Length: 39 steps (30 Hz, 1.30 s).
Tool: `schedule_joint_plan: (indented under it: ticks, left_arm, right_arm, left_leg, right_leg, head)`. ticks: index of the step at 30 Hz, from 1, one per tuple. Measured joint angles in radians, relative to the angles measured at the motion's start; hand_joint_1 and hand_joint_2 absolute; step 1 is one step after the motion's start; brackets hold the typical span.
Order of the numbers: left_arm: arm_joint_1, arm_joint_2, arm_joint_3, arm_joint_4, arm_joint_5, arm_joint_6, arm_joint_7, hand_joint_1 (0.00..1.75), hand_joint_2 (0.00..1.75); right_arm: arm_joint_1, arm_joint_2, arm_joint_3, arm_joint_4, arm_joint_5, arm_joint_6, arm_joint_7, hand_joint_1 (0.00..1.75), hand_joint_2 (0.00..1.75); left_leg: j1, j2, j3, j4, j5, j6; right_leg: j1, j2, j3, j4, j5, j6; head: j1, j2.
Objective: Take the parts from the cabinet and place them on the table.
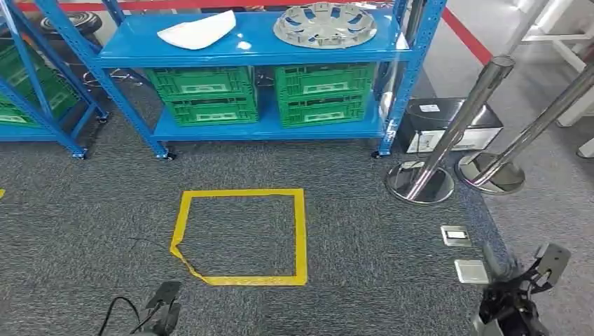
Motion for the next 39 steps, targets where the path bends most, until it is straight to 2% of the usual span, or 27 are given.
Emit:
schedule_joint_plan:
  ticks: [6,10,20,25,39]
  left_arm:
    - [-0.003,0.000,-0.017,0.000,0.004,0.000,0.000,0.00,0.00]
    - [-0.004,0.000,-0.020,0.000,0.021,0.012,-0.013,0.00,0.00]
    - [0.021,-0.007,-0.040,0.001,0.038,0.020,-0.008,0.00,0.00]
    - [0.024,-0.018,-0.047,0.001,0.055,0.018,-0.018,0.00,0.00]
    - [0.013,-0.037,-0.074,0.002,0.049,0.006,-0.013,0.00,0.00]
  right_arm:
    - [0.004,-0.004,0.061,-0.107,-0.048,-0.007,-0.016,0.00,1.75]
    - [0.001,-0.004,0.113,-0.175,-0.009,0.030,-0.024,0.00,1.75]
    - [-0.036,-0.004,0.339,-0.466,0.138,0.153,0.096,0.00,1.75]
    - [-0.039,0.008,0.446,-0.595,0.174,0.217,0.098,0.00,1.75]
    - [-0.015,0.056,0.678,-0.805,0.333,0.137,0.124,0.00,1.75]
  left_leg:
    - [0.000,0.000,0.000,0.000,0.000,0.000]
    - [0.000,0.000,-0.001,0.000,0.000,0.000]
    - [0.000,0.000,-0.001,0.000,0.001,0.000]
    - [0.000,0.000,-0.001,0.000,0.001,0.000]
    - [0.000,0.000,-0.001,0.000,0.001,0.000]
  right_leg:
    - [0.000,0.000,0.000,0.000,0.000,0.000]
    - [0.000,0.001,0.000,0.000,0.000,0.000]
    - [0.000,0.000,0.000,0.001,0.000,-0.001]
    - [0.000,0.000,-0.001,0.001,0.000,-0.001]
    - [0.000,0.000,-0.001,0.001,0.000,-0.001]
  head:
    - [0.000,0.000]
    - [0.000,0.000]
    - [0.000,0.000]
    - [0.000,0.000]
    - [0.000,0.000]
